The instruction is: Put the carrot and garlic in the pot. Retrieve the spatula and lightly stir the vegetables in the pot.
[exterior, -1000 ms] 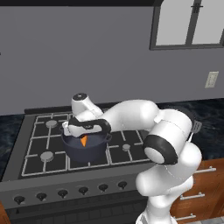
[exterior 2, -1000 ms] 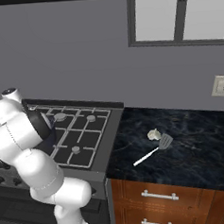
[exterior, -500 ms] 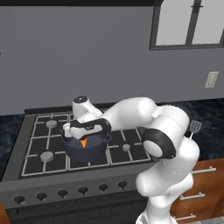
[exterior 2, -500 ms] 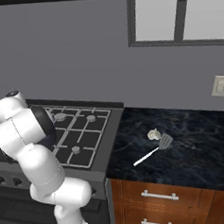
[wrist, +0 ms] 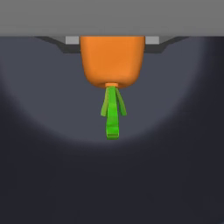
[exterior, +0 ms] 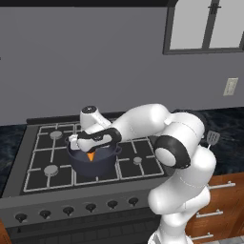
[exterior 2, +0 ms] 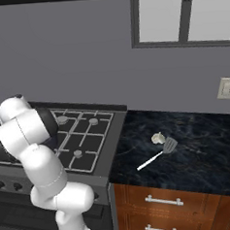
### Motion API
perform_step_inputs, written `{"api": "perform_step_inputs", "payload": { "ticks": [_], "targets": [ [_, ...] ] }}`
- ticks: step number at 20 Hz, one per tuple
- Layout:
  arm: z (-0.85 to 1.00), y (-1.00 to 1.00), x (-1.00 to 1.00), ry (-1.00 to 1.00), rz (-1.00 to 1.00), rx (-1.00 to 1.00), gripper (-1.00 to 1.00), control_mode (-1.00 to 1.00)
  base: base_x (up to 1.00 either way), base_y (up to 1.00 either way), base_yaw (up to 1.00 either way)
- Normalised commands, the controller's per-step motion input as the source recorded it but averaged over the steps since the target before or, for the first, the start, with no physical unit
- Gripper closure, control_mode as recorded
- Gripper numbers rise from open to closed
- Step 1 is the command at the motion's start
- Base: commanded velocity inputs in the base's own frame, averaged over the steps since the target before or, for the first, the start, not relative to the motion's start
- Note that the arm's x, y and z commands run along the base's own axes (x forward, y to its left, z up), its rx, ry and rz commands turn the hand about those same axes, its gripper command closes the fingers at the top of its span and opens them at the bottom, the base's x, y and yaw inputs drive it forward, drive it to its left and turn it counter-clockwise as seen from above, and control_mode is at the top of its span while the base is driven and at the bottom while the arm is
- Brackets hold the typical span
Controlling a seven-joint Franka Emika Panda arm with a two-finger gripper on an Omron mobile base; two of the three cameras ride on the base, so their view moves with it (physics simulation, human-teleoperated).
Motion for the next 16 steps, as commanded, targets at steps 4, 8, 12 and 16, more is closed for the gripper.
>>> {"api": "perform_step_inputs", "payload": {
  "ticks": [4, 8, 12, 16],
  "targets": [
    [-0.09, 0.00, 0.00, 0.00, 0.00, 0.02, 1.00, -1.00, 0.00, 0.00, 0.00],
    [-0.10, 0.00, 0.00, 0.00, 0.00, 0.00, 1.00, -1.00, 0.00, 0.00, 0.00],
    [-0.09, 0.00, 0.00, 0.00, 0.00, 0.00, 1.00, -1.00, 0.00, 0.00, 0.00],
    [-0.05, 0.00, 0.00, 0.00, 0.00, 0.00, 1.00, -1.00, 0.00, 0.00, 0.00]
  ]
}}
